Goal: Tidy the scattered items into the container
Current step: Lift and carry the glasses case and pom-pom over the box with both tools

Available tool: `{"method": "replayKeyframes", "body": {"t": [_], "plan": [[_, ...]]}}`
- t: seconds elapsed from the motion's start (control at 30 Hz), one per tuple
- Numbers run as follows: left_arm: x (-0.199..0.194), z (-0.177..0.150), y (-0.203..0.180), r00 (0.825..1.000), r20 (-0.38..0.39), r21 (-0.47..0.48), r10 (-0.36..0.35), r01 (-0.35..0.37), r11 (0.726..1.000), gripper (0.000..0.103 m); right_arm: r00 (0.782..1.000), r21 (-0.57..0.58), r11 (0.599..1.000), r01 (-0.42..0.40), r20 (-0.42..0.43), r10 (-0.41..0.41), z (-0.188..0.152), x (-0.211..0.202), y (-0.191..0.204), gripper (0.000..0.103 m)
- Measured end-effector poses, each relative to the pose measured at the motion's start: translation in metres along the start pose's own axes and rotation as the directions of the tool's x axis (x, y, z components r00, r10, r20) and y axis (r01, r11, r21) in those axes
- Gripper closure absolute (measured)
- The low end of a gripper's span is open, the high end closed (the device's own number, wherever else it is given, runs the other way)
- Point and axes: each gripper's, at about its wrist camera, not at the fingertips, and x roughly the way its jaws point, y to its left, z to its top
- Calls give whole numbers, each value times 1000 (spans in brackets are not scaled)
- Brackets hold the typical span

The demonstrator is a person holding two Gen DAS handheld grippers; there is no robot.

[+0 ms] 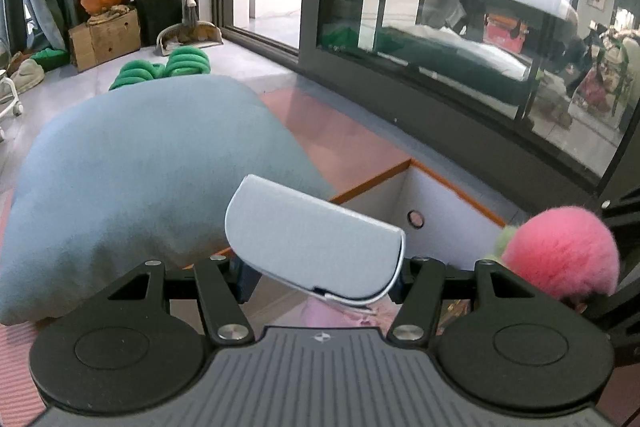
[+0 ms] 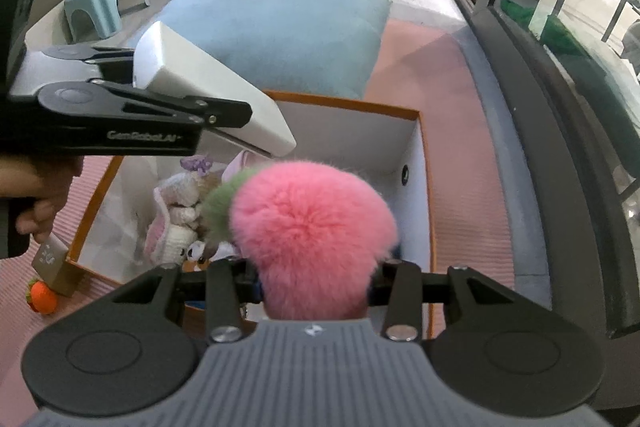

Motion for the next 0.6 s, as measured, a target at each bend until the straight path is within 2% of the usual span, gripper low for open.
{"method": "replayKeyframes", "body": {"t": [0.17,0.33,0.43,0.6], "plan": [[3,-8,0,1000,-7,40,4,-4,999,34,1000,3,1000,2,-19,-2,-1,12,-2,58],[-22,-4,0,999,50,62,-9,6,998,34,1000,3,1000,1,-27,-1,-2,17,-2,58],[-33,1,3,998,56,90,18,-23,996,34,1000,4,1000,-1,-30,1,-3,19,-2,58],[-27,-1,4,997,9,152,74,-74,986,34,1000,1,1000,-4,-30,4,-3,21,1,58]]}}
